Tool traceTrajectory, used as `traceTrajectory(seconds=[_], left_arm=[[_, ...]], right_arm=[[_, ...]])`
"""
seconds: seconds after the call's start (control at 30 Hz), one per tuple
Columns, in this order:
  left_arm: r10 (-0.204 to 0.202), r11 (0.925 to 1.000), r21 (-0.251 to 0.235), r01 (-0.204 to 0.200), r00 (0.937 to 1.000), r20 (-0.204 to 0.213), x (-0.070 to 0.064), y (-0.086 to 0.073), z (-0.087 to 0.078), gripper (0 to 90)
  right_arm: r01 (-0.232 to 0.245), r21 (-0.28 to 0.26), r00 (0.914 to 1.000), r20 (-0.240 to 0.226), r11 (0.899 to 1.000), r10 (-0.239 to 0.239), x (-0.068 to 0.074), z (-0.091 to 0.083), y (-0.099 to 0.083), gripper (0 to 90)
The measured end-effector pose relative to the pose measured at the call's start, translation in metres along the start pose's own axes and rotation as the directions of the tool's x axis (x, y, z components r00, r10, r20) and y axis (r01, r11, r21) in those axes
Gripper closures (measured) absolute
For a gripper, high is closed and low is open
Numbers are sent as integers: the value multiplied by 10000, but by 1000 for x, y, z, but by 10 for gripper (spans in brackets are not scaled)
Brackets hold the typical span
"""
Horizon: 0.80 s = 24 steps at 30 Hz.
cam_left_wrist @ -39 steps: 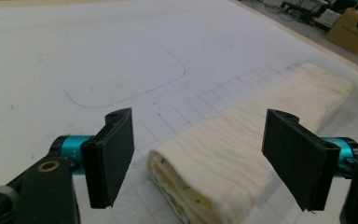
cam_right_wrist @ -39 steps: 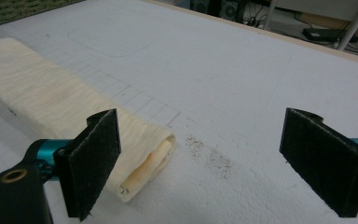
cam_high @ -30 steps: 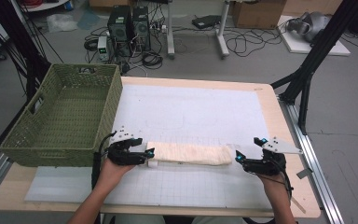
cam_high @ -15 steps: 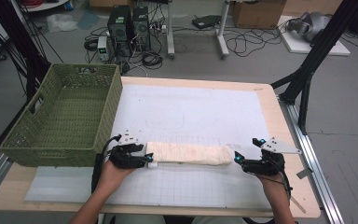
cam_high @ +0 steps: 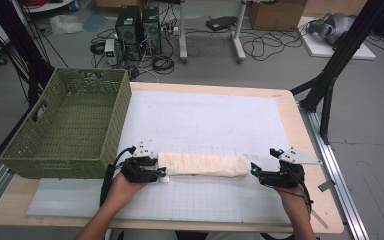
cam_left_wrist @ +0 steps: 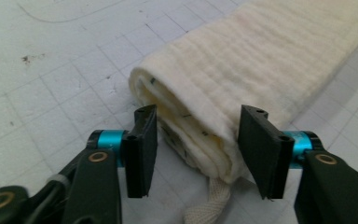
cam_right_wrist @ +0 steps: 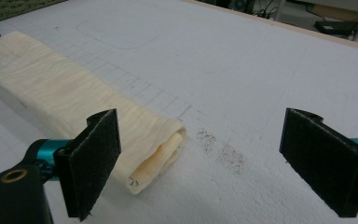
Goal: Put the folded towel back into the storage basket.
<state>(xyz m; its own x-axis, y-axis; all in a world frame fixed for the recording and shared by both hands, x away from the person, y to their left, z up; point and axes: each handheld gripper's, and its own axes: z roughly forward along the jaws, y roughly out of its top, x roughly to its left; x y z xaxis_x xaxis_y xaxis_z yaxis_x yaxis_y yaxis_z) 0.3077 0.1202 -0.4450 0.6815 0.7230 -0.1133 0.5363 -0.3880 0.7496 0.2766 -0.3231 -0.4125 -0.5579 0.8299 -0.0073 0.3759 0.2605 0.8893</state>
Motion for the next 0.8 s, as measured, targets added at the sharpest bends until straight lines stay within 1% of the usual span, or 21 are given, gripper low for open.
traceTrajectory(seconds=[0.07,0.1,0.13,0.2,0.27,0.33,0.4,0.47,0.5,0.57,0.67,0.7,0.73,0.8], left_arm=[[-8,10000,-43,9,9999,127,1,0,-1,577],[48,9999,-118,-45,9996,288,1,0,0,641],[197,9996,-210,-191,9994,277,-1,0,1,695],[420,9987,-295,-414,9989,210,-4,0,2,767],[367,9985,-410,-362,9993,109,-4,1,2,804],[246,9983,-538,-241,9997,78,-2,2,1,817],[44,9973,-731,-32,9999,160,0,2,-1,818],[-82,9960,-889,102,9997,225,1,2,-2,817],[-84,9954,-957,106,9997,235,2,2,-3,816],[-263,9929,-1149,298,9991,322,2,2,-4,816],[-275,9928,-1159,317,9989,377,3,2,-4,817],[-283,9929,-1147,323,9989,361,3,2,-4,816],[-287,9928,-1149,325,9990,352,3,2,-4,816],[-281,9928,-1157,317,9991,332,3,2,-4,816]], right_arm=[[36,17,10000,-12,10000,-36,0,0,0,117],[50,30,10000,-30,10000,-50,0,1,0,117],[44,47,10000,-39,10000,-44,1,1,0,117],[38,60,10000,-51,10000,-38,1,1,0,117],[54,82,10000,-79,10000,-54,1,2,0,117],[61,117,10000,-56,9999,-61,2,2,0,116],[360,265,9993,-91,9990,-358,2,4,0,116],[409,439,9991,-143,9982,-403,3,7,0,116],[299,568,9994,-210,9979,-287,4,9,0,116],[215,652,9994,-300,9976,-196,4,12,-1,116],[-7,696,9986,-521,9976,43,8,16,-5,119],[65,743,9987,-500,9972,-28,9,18,-5,121],[91,843,9988,-497,9964,-49,10,20,-6,137],[72,890,9970,-775,9960,-3,13,22,-7,210]])
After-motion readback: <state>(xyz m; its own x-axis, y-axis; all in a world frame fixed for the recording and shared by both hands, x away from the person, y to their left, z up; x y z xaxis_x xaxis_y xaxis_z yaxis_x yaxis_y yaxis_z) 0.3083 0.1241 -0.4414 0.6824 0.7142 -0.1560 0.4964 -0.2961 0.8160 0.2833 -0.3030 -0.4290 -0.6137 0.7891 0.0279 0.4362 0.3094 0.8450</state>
